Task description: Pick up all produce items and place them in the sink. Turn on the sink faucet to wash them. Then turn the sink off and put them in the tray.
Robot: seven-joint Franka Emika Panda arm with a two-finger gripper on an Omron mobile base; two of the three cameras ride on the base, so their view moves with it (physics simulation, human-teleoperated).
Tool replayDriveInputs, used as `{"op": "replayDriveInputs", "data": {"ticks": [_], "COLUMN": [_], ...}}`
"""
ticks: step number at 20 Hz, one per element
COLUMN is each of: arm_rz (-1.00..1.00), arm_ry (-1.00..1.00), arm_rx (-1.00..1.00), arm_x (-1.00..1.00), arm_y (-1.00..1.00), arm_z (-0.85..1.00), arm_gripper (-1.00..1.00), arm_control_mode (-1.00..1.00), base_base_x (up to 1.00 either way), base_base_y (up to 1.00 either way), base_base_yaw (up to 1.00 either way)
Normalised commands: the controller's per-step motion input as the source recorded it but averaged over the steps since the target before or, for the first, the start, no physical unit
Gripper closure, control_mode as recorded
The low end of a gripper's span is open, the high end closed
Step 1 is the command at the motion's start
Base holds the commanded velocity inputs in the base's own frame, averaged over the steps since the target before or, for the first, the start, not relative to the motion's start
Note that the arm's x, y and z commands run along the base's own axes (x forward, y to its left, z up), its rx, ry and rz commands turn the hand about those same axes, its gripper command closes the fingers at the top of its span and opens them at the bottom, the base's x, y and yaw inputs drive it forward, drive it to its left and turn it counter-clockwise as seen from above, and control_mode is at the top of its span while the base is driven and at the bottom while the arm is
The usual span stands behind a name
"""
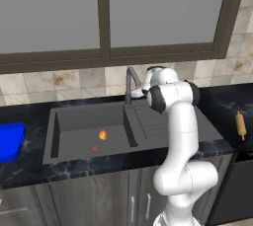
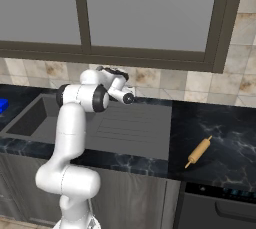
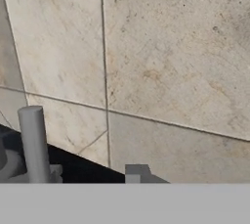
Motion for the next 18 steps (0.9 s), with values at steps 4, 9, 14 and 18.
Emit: {"op": "replayDriveInputs", "data": {"ticks": [4, 9, 14, 18], "arm_rz": [-0.07, -0.06, -0.05, -0.03], "arm_ry": [0.09, 0.04, 0.00, 0.00], "arm_rx": [0.06, 0.06, 0.06, 0.05], "arm_x": [0.00, 0.00, 0.00, 0.00], "arm_y": [-0.72, -0.77, -0.82, -0.83], "arm_z": [-0.15, -0.17, -0.14, -0.13], "arm_gripper": [1.00, 1.00, 1.00, 1.00], "arm_control_mode": [-1.00, -1.00, -1.00, -1.00], "base_base_x": [0.00, 0.00, 0.00, 0.00], "base_base_y": [0.00, 0.00, 0.00, 0.00], "base_base_yaw": [0.00, 0.00, 0.00, 0.00]}}
